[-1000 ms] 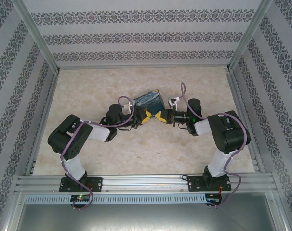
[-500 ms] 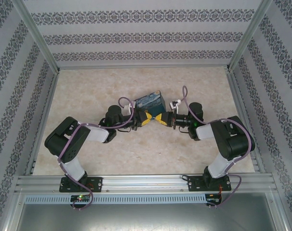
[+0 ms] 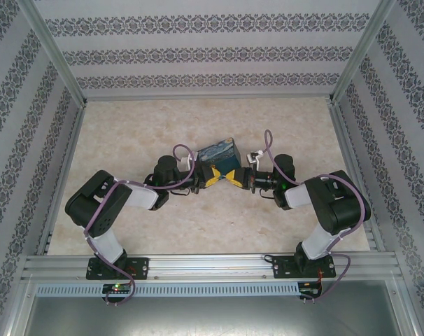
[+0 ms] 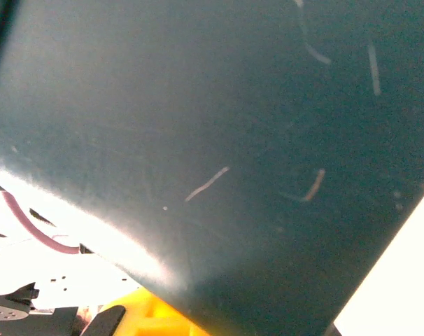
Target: Unlock the padlock with the key
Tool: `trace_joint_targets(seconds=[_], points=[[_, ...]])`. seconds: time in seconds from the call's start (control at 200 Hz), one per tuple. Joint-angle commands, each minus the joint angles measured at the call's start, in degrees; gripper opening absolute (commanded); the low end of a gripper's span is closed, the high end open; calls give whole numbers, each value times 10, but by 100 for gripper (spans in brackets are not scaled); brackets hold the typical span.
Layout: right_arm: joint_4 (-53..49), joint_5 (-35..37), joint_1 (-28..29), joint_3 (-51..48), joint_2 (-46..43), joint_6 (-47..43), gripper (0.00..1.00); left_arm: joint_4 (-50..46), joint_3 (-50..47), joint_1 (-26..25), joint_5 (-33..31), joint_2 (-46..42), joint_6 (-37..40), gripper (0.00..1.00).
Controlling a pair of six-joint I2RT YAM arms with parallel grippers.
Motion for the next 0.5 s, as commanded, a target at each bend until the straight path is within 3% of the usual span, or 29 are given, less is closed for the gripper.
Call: trace_joint_targets(seconds=[0.0,0.5], points=[[27,65,6,-2,15,20,0,103,15,-35,88,-2,-5,0],[67,109,24,-18,10,142,0,148,24,-35,78,32,-21,0]])
